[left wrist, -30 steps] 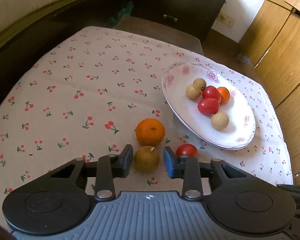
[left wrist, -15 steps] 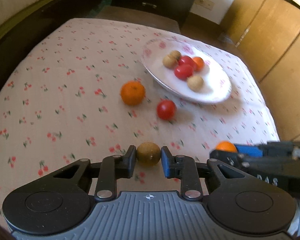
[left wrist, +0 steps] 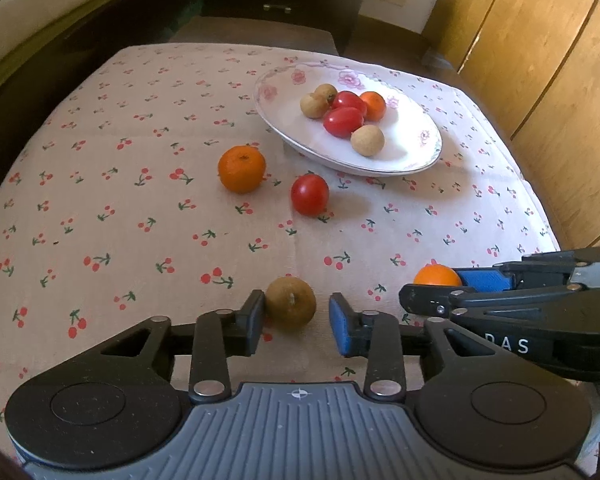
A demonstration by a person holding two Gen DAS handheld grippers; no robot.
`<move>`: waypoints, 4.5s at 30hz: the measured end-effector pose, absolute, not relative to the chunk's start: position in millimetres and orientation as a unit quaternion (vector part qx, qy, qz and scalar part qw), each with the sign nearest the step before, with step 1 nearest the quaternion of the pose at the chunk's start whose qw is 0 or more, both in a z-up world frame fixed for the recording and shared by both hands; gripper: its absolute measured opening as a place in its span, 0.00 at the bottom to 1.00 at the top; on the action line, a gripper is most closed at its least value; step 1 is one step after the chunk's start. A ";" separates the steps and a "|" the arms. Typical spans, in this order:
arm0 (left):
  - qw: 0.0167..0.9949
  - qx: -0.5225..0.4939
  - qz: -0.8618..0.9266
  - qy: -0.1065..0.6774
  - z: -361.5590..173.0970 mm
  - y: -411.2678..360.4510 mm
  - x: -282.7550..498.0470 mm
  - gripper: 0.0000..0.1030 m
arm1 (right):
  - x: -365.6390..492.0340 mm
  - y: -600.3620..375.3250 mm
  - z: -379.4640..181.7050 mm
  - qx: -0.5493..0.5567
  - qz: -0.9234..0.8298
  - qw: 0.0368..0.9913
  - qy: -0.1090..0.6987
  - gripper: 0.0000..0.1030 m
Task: Organize fruits
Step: 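Carry the brown fruit and tangerine over the white bowl with both grippers, then open the left gripper over the bowl while the right gripper releases the tangerine, then move both grippers back toward the remaining tangerine and red tomato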
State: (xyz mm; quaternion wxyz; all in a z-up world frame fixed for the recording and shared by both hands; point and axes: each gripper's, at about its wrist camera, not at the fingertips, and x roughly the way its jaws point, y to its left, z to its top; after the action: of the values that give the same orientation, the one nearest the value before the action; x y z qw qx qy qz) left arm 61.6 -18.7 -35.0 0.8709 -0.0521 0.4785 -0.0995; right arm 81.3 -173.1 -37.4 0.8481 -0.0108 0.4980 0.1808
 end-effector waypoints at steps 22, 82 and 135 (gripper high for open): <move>0.868 -0.080 -0.069 0.485 -29.0 -13.1 67.8 0.35 | 72.4 -178.6 -27.9 -0.025 0.174 0.853 0.492 0.33; 0.885 -0.125 -0.093 0.438 0.8 -33.4 172.3 0.35 | 186.8 -195.0 -0.3 0.033 0.134 0.887 0.441 0.33; 0.877 -0.149 -0.098 0.445 2.1 46.6 144.3 0.49 | 144.7 -97.5 -33.4 -0.031 0.194 0.854 0.482 0.28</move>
State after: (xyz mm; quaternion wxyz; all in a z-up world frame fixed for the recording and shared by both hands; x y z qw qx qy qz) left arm 144.3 46.6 2.1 0.8774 -0.1489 0.4454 -0.0978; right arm 144.7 -97.5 -33.4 0.8537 -0.0308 0.4825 0.1938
